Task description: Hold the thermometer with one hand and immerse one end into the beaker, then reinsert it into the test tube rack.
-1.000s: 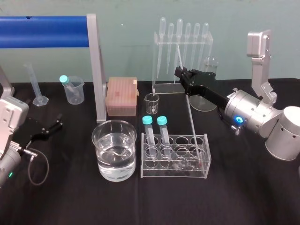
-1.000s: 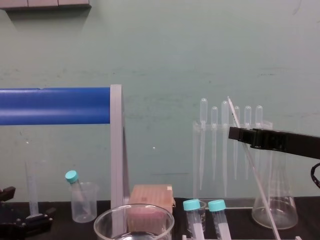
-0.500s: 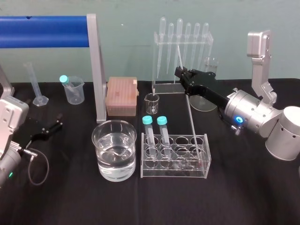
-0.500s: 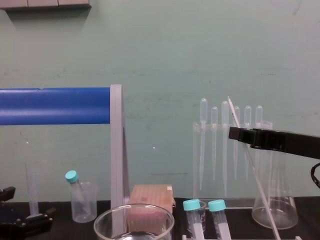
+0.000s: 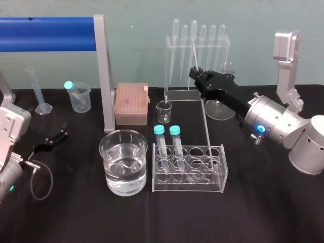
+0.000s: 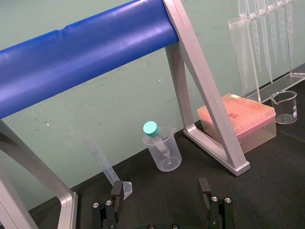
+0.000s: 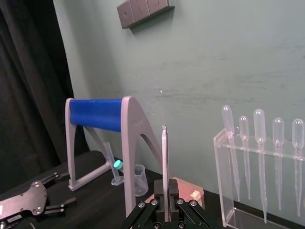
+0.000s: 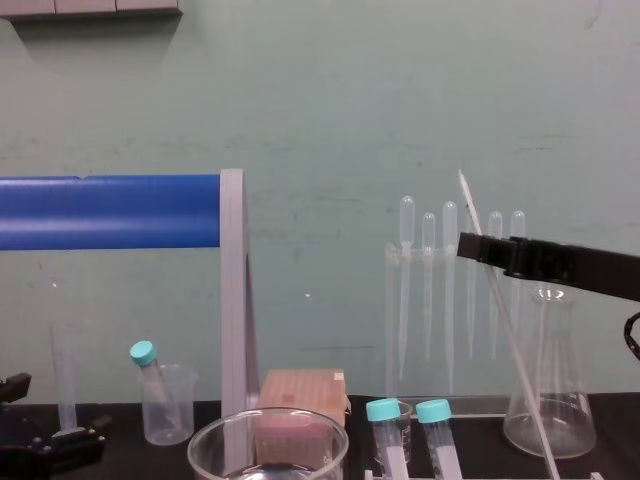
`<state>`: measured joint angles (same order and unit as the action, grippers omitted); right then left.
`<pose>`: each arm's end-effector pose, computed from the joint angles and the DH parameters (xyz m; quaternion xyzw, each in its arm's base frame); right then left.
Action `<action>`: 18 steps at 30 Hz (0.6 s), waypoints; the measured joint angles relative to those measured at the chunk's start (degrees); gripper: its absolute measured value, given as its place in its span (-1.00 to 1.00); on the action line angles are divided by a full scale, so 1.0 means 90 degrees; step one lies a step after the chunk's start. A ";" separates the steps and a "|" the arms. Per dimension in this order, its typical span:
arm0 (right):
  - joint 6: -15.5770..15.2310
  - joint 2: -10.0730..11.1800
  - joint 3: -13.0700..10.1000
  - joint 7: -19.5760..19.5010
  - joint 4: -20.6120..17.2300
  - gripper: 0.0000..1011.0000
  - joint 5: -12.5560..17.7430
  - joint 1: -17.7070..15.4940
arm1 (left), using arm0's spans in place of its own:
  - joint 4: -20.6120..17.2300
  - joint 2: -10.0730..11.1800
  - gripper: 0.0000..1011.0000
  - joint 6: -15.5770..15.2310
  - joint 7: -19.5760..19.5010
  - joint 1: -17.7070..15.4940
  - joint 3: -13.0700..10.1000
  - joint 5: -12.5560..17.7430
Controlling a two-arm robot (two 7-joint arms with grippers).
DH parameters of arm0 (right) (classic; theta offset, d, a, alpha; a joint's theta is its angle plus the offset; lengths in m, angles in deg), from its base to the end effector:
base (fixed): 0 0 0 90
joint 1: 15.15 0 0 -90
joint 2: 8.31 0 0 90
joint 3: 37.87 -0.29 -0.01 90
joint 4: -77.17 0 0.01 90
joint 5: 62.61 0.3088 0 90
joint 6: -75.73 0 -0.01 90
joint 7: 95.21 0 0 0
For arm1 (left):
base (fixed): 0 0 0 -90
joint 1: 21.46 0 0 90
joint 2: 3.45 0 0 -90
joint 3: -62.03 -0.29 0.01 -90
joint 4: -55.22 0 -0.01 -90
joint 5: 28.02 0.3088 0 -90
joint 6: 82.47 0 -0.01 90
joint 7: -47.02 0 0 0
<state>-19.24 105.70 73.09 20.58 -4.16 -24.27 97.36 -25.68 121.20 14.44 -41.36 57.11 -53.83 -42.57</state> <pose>0.4189 -0.0357 -0.2223 0.0622 0.0473 -0.4068 0.9102 0.3581 0.0827 -0.3023 0.1415 -0.1325 0.5799 0.7913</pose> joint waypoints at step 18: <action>0.0387 0.0169 -0.0205 0.0145 -0.0523 -0.89 0.0309 -0.0116 | 0.0000 0.0000 0.99 0.0000 0.0000 0.0000 0.0000 0.0000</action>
<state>-15.76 107.22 71.25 21.88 -8.87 -21.49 96.32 -25.68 121.20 14.44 -41.36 57.11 -53.83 -42.57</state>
